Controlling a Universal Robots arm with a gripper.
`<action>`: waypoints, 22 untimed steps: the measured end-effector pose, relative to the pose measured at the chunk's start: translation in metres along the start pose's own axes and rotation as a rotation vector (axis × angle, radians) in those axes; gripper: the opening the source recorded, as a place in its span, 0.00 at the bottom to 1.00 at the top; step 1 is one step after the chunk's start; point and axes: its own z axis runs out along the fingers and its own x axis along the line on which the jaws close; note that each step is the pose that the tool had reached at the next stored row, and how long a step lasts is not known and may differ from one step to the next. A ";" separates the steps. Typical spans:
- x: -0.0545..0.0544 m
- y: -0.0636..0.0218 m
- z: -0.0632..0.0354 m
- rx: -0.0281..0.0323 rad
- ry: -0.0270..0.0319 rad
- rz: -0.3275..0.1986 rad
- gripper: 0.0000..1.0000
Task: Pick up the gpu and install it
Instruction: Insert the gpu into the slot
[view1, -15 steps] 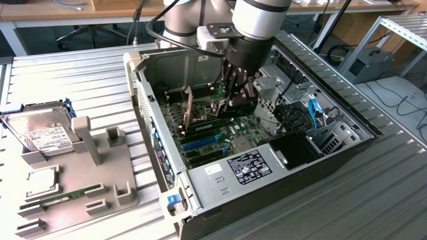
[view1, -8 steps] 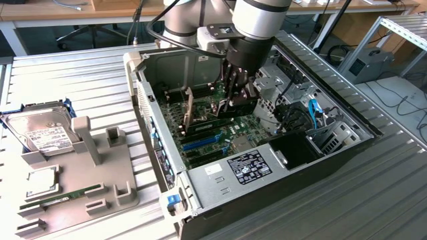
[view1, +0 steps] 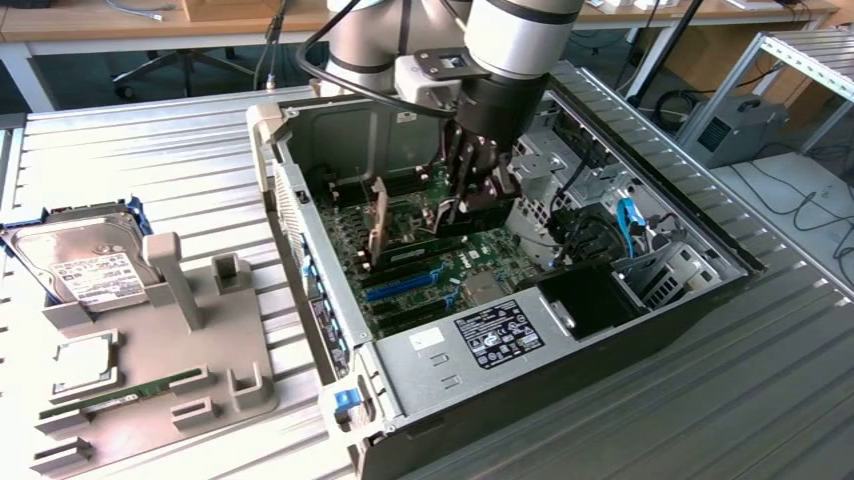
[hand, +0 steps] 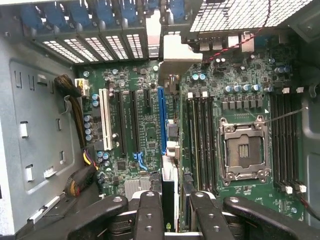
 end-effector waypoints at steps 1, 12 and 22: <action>0.000 0.0000 0.0000 0.0000 0.0002 -0.005 0.26; 0.000 0.0000 0.0001 -0.0054 -0.0783 -0.058 0.26; 0.000 0.0009 0.0002 -0.0061 -0.0778 -0.070 0.26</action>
